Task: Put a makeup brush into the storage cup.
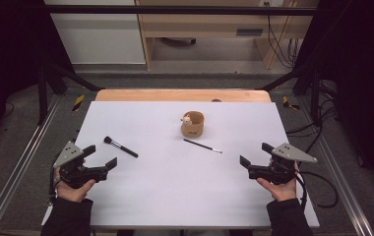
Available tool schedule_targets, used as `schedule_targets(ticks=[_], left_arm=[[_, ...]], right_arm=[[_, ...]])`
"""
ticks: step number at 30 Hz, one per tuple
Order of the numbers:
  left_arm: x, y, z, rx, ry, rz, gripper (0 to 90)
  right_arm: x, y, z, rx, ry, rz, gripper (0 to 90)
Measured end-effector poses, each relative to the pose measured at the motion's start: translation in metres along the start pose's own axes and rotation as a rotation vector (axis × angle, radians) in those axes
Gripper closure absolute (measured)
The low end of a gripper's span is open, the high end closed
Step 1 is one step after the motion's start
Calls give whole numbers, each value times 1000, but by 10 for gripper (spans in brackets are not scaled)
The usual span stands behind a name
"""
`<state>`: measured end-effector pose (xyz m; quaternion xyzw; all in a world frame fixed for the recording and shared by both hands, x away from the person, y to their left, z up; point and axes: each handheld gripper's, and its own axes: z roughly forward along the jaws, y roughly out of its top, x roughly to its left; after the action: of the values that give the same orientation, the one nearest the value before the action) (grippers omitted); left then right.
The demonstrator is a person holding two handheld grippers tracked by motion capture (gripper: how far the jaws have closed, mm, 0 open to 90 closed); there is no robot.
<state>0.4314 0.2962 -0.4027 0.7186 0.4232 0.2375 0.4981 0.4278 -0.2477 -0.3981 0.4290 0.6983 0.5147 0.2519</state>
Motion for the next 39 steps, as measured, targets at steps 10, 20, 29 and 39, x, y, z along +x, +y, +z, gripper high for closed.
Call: schedule_targets(ticks=[10, 20, 29, 39], left_arm=[[-4, -2, 4, 16, -4, 13, 43], [-4, -2, 3, 14, -6, 14, 44], [-4, -2, 4, 20, -5, 17, 43], [-5, -3, 5, 24, -10, 16, 44]], right_arm=[[0, -1, 0, 14, -1, -10, 65], [7, 1, 6, 39, 9, -28, 70], [15, 4, 14, 54, 28, -42, 72], [27, 13, 24, 70, 47, -71, 74]])
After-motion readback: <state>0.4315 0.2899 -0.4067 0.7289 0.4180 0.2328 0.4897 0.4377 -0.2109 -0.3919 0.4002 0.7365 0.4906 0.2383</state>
